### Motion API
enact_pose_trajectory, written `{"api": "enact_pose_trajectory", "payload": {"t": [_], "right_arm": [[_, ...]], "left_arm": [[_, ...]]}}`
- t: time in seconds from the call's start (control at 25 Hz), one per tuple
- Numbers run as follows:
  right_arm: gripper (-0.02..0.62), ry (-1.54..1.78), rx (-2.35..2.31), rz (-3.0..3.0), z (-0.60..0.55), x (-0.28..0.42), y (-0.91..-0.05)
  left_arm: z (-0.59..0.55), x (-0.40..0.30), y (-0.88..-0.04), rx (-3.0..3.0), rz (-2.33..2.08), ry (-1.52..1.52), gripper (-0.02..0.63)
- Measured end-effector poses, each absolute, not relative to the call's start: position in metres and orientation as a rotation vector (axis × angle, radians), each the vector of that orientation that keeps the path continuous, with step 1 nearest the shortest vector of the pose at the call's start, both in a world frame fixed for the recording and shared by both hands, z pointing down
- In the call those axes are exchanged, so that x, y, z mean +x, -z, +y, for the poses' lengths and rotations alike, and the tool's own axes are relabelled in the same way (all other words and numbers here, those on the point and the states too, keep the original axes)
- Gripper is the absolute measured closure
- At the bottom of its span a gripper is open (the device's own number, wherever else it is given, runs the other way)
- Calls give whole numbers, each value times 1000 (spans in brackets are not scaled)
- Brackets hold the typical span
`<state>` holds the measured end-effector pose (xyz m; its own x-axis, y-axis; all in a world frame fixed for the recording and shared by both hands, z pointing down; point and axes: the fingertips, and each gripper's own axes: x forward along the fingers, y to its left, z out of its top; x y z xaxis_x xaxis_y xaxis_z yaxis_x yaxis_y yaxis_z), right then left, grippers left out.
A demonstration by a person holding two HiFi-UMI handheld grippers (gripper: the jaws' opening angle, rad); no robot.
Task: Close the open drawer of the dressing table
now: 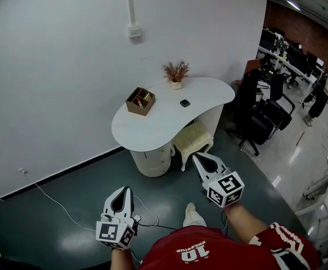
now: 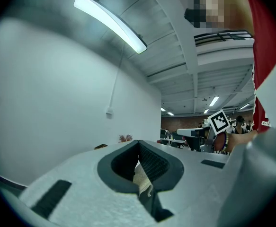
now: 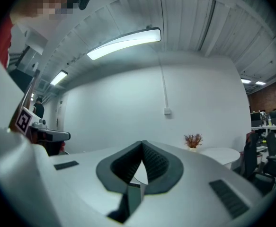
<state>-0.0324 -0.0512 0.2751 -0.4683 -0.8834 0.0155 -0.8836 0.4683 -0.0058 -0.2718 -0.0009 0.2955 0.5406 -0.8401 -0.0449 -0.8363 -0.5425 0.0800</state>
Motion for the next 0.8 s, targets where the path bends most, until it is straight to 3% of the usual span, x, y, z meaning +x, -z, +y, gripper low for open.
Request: {"api": "enact_pose_trajectory", "payload": {"t": [0.8], "right_arm": [[606,-56,1608,-2677,-48,-31,-284]], "left_arm": [[2,-269,-299,2711,-1472,105,604]]}}
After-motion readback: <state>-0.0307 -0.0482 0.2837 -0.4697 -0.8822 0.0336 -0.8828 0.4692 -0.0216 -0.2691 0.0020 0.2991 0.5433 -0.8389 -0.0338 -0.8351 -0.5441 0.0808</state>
